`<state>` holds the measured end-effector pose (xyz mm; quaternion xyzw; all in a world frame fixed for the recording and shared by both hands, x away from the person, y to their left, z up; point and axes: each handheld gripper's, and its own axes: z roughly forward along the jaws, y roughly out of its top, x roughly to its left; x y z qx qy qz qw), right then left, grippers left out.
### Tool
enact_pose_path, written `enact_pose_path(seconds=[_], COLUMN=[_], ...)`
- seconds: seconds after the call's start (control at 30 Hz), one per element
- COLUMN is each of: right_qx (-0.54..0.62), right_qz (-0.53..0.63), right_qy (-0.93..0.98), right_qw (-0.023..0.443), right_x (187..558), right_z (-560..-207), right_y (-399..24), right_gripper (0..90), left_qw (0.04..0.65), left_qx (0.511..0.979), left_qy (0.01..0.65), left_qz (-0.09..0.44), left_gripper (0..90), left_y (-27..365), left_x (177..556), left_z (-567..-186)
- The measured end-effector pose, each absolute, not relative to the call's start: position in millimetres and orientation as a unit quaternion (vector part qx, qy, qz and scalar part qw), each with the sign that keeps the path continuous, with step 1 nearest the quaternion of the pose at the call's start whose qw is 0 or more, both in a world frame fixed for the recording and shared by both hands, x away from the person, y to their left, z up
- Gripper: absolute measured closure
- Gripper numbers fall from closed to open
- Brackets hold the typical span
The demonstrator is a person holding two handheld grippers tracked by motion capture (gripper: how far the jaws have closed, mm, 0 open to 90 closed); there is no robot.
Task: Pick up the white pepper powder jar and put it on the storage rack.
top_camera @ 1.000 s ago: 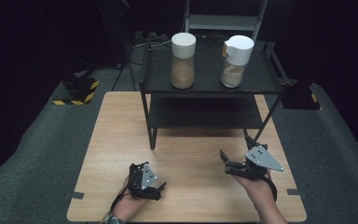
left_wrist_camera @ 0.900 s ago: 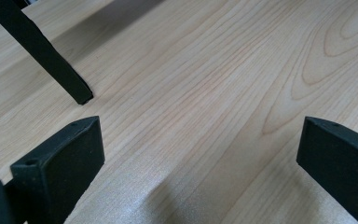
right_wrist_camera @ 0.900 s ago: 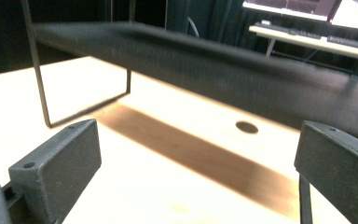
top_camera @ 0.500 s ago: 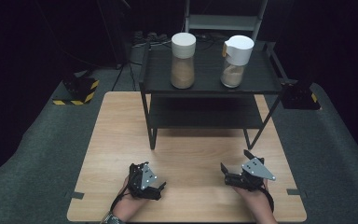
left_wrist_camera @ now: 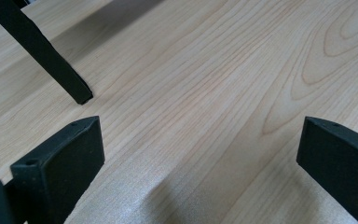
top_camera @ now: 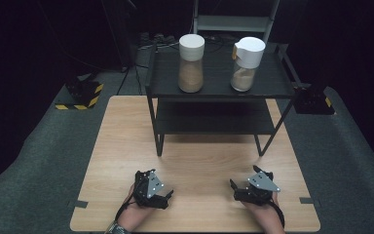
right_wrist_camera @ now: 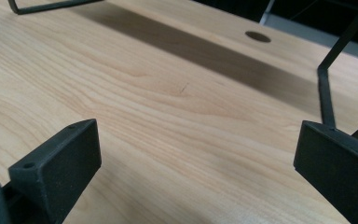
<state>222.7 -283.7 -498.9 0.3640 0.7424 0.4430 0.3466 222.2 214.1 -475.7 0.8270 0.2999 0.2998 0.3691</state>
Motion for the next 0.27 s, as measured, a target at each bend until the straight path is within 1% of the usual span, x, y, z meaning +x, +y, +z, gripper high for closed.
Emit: enact_pose_path(seconds=[0.27], right_qx=[0.359], right_qz=[0.425], right_qy=[0.753], right_qw=[0.351], right_x=[223.1], right_z=[-496.0], right_y=[-277.5], right_gripper=[0.0], left_qw=[0.372], left_qx=[0.827], left_qy=[0.298], left_qz=[0.298], left_gripper=[1.0], left_y=[214.6], left_x=[222.3], left_z=[-476.2])
